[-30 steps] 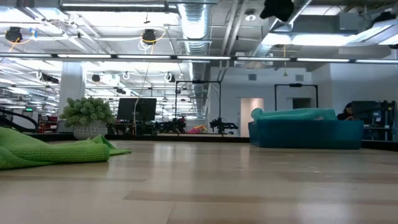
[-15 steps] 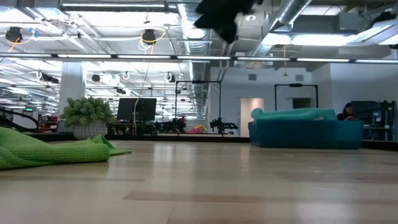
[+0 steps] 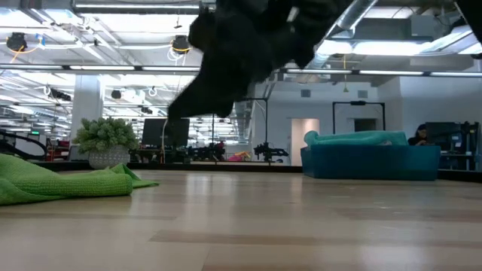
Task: Fold microfiber towels
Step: Fold the green microfiber cloth
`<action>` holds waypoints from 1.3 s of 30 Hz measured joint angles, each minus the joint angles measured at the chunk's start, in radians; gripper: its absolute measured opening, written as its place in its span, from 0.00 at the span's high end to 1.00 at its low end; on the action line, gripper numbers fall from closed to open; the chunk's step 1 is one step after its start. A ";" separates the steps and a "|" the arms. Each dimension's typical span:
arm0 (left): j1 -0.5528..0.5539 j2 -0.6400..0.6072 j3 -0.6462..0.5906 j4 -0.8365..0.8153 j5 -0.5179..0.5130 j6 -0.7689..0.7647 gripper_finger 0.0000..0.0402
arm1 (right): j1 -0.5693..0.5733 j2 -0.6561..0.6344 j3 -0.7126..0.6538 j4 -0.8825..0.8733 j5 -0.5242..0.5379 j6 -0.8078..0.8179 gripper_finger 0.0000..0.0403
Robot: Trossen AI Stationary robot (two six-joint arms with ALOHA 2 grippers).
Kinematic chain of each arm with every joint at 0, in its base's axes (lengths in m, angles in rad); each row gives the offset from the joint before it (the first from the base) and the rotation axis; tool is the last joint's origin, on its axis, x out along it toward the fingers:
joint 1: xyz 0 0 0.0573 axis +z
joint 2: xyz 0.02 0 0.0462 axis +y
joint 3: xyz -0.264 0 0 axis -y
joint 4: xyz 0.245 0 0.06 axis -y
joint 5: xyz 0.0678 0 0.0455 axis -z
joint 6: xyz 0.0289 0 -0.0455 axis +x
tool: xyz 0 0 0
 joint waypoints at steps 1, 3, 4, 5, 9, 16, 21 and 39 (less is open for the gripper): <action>0.000 0.000 0.000 0.000 0.000 -0.007 0.66 | 0.001 0.021 0.003 0.008 0.009 -0.013 0.62; 0.000 0.000 0.000 -0.001 0.000 -0.021 0.66 | 0.001 0.070 0.024 0.006 0.021 -0.047 0.63; 0.000 0.000 0.000 0.000 0.000 -0.027 0.66 | 0.000 0.095 0.039 0.010 0.025 -0.072 0.63; 0.000 0.000 0.000 -0.001 0.000 -0.029 0.66 | 0.000 0.116 0.052 0.008 0.028 -0.097 0.63; 0.001 0.000 0.000 0.004 0.000 -0.049 0.66 | -0.009 0.211 0.135 0.010 0.056 -0.151 0.63; 0.002 0.000 0.000 0.025 0.004 -0.070 0.66 | -0.043 0.304 0.268 0.005 0.066 -0.153 0.63; 0.002 0.000 0.000 0.035 0.008 -0.070 0.66 | -0.056 0.359 0.324 -0.036 0.046 -0.154 0.63; 0.002 0.000 0.000 0.041 0.008 -0.070 0.66 | -0.055 0.370 0.335 -0.112 -0.011 -0.258 0.69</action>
